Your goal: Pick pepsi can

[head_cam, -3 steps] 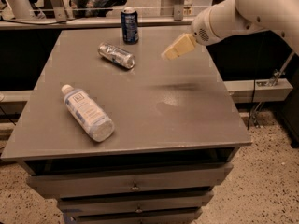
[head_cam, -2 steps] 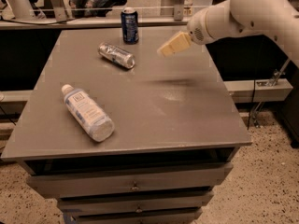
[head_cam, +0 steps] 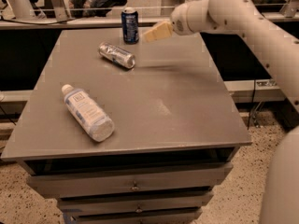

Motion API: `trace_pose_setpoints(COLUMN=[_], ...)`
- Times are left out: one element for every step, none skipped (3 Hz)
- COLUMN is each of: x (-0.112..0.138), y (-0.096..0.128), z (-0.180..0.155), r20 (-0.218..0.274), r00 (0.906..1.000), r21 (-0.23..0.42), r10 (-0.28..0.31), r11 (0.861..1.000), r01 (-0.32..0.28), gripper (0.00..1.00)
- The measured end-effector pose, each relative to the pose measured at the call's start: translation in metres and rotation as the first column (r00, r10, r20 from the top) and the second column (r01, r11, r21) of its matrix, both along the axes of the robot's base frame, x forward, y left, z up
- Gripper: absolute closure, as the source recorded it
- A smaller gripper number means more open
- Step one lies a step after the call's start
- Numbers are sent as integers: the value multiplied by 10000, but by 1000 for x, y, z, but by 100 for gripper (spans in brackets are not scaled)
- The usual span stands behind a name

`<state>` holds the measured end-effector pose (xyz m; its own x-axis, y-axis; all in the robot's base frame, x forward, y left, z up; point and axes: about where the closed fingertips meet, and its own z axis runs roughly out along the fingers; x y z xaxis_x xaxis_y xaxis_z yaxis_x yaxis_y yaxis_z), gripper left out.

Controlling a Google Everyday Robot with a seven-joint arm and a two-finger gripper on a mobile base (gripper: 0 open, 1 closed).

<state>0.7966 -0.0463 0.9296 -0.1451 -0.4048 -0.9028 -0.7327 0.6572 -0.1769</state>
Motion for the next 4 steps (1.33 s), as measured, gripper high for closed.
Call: trace_pose_setpoints(x=[31, 57, 82, 102], y=[24, 48, 65, 74], z=[0, -9, -22, -31], r20=[172, 206, 182, 180], r00=[9997, 9993, 9991, 9994], r21=[559, 954, 1193, 1422], r10=[148, 328, 383, 307], r11=[9983, 9948, 9920, 9893], r01=[-157, -346, -402, -330], gripper=[0, 0, 0, 0])
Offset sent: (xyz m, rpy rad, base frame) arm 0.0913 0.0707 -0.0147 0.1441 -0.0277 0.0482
